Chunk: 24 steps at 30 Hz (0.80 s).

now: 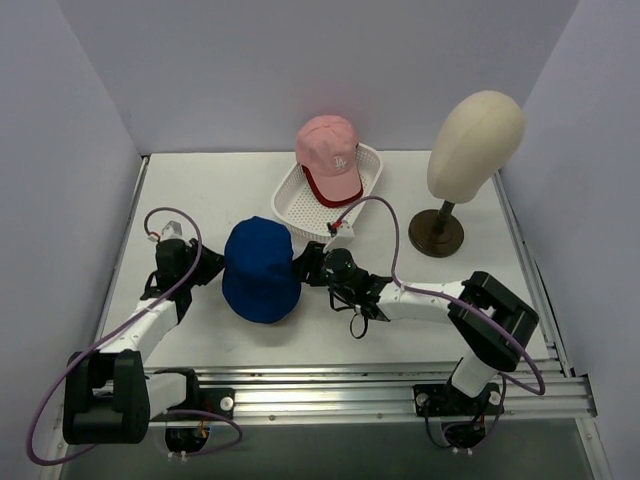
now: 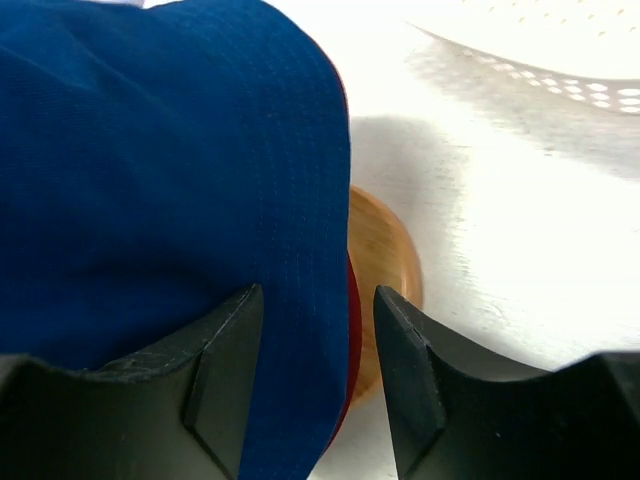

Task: Stack the hats

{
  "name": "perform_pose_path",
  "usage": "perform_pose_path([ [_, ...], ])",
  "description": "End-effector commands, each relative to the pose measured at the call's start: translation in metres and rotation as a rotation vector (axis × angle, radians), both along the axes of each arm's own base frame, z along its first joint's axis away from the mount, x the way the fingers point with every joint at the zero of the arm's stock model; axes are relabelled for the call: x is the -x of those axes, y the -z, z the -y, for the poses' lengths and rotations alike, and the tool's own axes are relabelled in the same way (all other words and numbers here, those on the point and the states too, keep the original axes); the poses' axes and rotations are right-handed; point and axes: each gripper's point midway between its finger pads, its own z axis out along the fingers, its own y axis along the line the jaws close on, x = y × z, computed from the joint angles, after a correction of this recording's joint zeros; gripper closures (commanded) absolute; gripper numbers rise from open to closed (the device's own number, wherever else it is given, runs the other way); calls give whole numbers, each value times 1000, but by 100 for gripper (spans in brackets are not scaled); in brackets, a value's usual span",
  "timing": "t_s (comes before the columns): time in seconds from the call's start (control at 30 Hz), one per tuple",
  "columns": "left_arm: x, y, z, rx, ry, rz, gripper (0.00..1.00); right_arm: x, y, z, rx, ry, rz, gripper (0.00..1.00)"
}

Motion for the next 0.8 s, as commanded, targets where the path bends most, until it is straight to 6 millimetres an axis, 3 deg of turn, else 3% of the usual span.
perform_pose_path([
  [0.0,-12,-22,-10,-55,-24,60,66,-12,-42,8,-4,73,84,55],
  [0.03,-8,-20,-13,-71,-29,34,67,-11,-39,17,41,90,73,55],
  [0.07,-11,-28,-20,-94,-57,45,67,-12,-53,23,46,109,100,55],
  [0.1,-10,-41,-23,-107,-70,68,67,-14,-56,31,66,133,107,54],
  [0.13,-2,-40,-25,-127,-72,34,66,-15,-53,45,121,181,103,54],
  [0.2,1,-76,-30,-145,-92,111,63,-16,-70,60,148,217,137,53],
  [0.27,11,-95,-35,-185,-96,134,59,-16,-81,76,183,261,160,53],
  [0.3,15,-123,-35,-193,-93,204,52,-17,-89,79,201,259,181,51],
  [0.37,24,-140,-28,-213,-50,230,38,-21,-101,85,222,253,192,50],
  [0.4,28,-159,-21,-205,-14,263,14,-27,-115,86,227,253,218,50],
  [0.43,30,-167,-12,-211,34,279,1,-31,-121,89,238,257,227,50],
  [0.47,31,-174,-5,-210,66,286,6,-33,-126,88,241,245,237,49],
  [0.6,34,-200,19,-264,168,290,6,-50,-156,90,270,246,274,49],
  [0.63,36,-204,31,-276,208,299,6,-57,-172,88,274,249,298,49],
  [0.77,38,-215,42,-291,224,328,6,-79,-194,96,296,262,314,48],
])
